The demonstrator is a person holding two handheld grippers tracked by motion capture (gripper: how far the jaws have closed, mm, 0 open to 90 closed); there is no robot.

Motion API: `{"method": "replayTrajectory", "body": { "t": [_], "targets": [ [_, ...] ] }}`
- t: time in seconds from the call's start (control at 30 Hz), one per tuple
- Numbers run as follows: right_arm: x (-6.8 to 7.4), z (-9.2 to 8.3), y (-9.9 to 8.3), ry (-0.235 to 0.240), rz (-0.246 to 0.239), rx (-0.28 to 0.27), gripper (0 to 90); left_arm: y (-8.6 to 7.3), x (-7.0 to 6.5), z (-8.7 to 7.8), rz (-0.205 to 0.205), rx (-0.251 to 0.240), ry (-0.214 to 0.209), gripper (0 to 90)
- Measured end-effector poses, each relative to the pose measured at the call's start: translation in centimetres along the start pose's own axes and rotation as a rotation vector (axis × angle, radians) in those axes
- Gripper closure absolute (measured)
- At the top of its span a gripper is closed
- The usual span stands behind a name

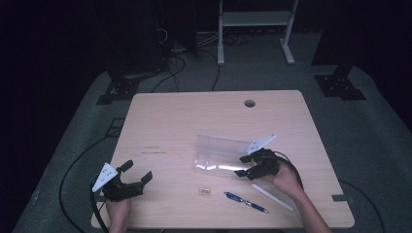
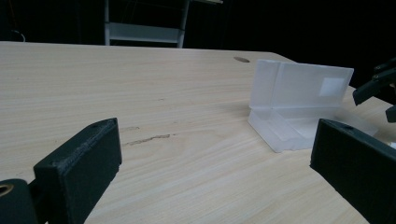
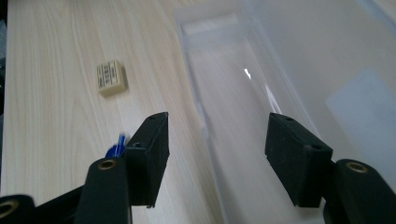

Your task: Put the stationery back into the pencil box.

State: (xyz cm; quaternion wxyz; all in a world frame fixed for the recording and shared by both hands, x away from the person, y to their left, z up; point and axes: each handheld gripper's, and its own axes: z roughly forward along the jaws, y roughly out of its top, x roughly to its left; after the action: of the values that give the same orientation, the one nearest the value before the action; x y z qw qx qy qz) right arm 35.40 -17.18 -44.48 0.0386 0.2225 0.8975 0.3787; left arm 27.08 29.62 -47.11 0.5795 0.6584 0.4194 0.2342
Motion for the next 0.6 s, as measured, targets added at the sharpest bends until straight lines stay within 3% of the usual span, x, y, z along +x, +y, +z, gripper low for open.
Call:
{"method": "replayTrajectory", "body": {
  "t": [0.43, 0.6],
  "targets": [
    [0.3, -2.5, -2.5, -0.016, 0.038, -0.035, 36.7, 0.1, 0.1, -0.6, -0.003, -0.008, 0.026, 1.1],
    [0.2, -2.7, -3.6, -0.024, 0.058, -0.024, 35.4, 0.0, 0.3, -0.8, -0.018, -0.02, 0.039, 1.1]
  ]
}}
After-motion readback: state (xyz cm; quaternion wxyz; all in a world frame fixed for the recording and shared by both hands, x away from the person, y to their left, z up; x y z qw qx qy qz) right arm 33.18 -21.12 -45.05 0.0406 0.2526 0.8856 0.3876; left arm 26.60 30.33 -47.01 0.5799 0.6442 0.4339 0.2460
